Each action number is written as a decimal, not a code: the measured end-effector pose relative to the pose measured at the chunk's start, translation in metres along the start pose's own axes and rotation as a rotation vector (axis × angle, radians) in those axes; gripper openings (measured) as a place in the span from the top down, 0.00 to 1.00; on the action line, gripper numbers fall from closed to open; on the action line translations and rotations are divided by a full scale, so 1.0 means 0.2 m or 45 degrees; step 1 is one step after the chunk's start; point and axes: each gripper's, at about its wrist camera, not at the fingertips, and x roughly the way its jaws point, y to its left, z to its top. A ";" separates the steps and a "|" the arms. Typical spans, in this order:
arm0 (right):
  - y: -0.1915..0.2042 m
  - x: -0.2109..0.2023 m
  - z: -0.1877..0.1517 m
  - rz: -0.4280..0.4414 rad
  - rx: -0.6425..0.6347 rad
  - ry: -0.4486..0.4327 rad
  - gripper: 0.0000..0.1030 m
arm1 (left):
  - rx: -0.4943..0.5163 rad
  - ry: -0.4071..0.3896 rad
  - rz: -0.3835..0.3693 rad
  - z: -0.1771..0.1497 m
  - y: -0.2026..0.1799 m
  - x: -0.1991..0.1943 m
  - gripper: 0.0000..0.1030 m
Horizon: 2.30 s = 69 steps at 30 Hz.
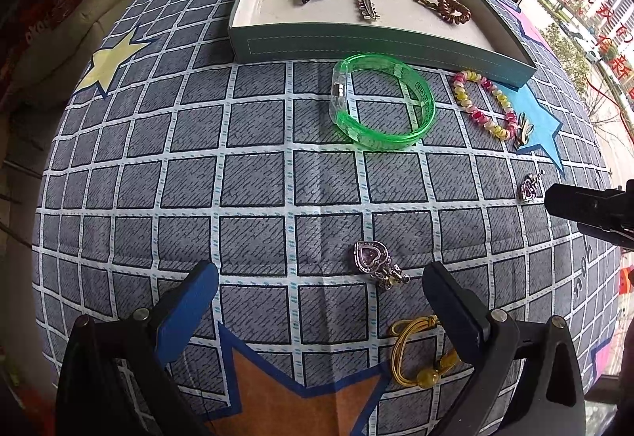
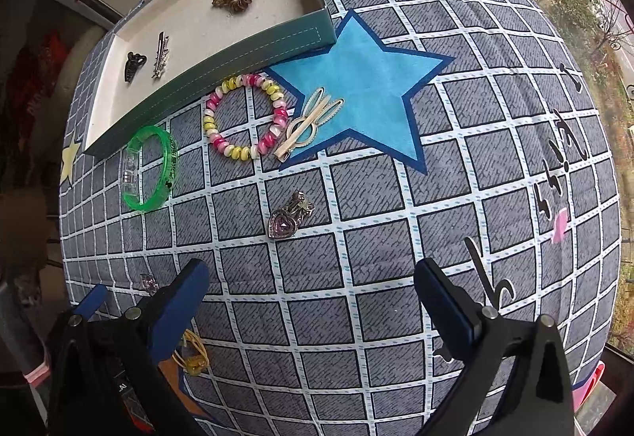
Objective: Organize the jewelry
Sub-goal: 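Grasp the heart pendant with the left tool, then carry the heart pendant into the tray with the left tool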
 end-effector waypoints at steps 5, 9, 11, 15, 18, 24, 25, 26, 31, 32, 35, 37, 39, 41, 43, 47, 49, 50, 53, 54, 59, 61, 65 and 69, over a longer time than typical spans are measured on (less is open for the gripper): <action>0.04 0.05 0.03 -0.025 -0.014 -0.001 0.10 | 0.021 -0.001 0.011 0.01 -0.02 0.02 0.05; 0.05 0.08 0.06 -0.065 -0.004 -0.014 0.18 | 0.025 0.016 0.016 0.02 -0.03 0.05 0.05; 0.08 0.08 0.08 -0.091 -0.024 -0.034 0.22 | 0.031 0.010 0.022 0.02 -0.04 0.06 0.11; 0.14 0.09 0.10 -0.160 -0.088 -0.054 0.31 | 0.069 -0.004 0.032 0.01 -0.09 0.06 0.20; 0.18 0.11 0.08 -0.233 -0.143 -0.064 0.41 | 0.096 -0.010 0.027 0.01 -0.13 0.06 0.29; 0.27 0.12 0.06 -0.278 -0.282 -0.076 0.67 | 0.126 -0.026 0.024 0.02 -0.19 0.05 0.60; 0.28 0.12 0.05 -0.279 -0.304 -0.078 0.79 | 0.122 -0.026 0.022 0.02 -0.20 0.06 0.60; 0.29 0.12 0.05 -0.277 -0.318 -0.077 0.80 | 0.123 -0.025 0.019 0.02 -0.19 0.05 0.60; 0.28 0.11 0.01 -0.168 -0.306 -0.068 0.80 | 0.086 -0.034 -0.036 0.03 -0.16 0.02 0.71; 0.26 0.09 -0.01 -0.134 -0.294 -0.068 0.80 | 0.077 -0.035 -0.047 0.04 -0.16 0.01 0.71; 0.21 0.06 -0.01 -0.065 -0.266 -0.063 0.80 | 0.059 -0.040 -0.078 0.07 -0.15 -0.01 0.71; 0.17 0.04 -0.01 -0.028 -0.246 -0.058 0.80 | 0.045 -0.047 -0.100 0.08 -0.14 -0.02 0.71; 0.14 0.01 0.00 0.009 -0.227 -0.059 0.80 | 0.028 -0.057 -0.117 0.10 -0.11 -0.05 0.71; 0.11 -0.03 0.02 0.030 -0.214 -0.066 0.80 | 0.018 -0.067 -0.130 0.09 -0.04 -0.09 0.71; 0.09 -0.06 0.03 0.052 -0.202 -0.076 0.80 | 0.017 -0.078 -0.134 0.10 0.00 -0.12 0.71; 0.08 -0.13 0.09 0.097 -0.186 -0.095 0.80 | 0.019 -0.107 -0.143 0.16 0.02 -0.18 0.71; 0.09 -0.16 0.12 0.114 -0.188 -0.106 0.80 | 0.023 -0.124 -0.150 0.19 0.03 -0.21 0.71; 0.08 -0.19 0.14 0.124 -0.190 -0.112 0.80 | 0.028 -0.135 -0.151 0.21 0.03 -0.23 0.71; 0.09 -0.24 0.20 0.149 -0.206 -0.130 0.80 | 0.040 -0.174 -0.156 0.28 0.01 -0.26 0.71; 0.10 -0.25 0.23 0.154 -0.215 -0.137 0.80 | 0.044 -0.186 -0.157 0.31 0.01 -0.26 0.71; 0.14 -0.28 0.37 0.177 -0.257 -0.166 0.80 | 0.045 -0.235 -0.141 0.46 0.00 -0.28 0.71; 0.16 -0.29 0.43 0.186 -0.271 -0.173 0.80 | 0.030 -0.250 -0.138 0.52 0.00 -0.27 0.71; 0.21 -0.26 0.55 0.205 -0.302 -0.174 0.80 | 0.008 -0.267 -0.132 0.66 0.01 -0.23 0.71; 0.25 -0.19 0.65 0.220 -0.323 -0.149 0.80 | 0.008 -0.271 -0.111 0.77 0.00 -0.16 0.71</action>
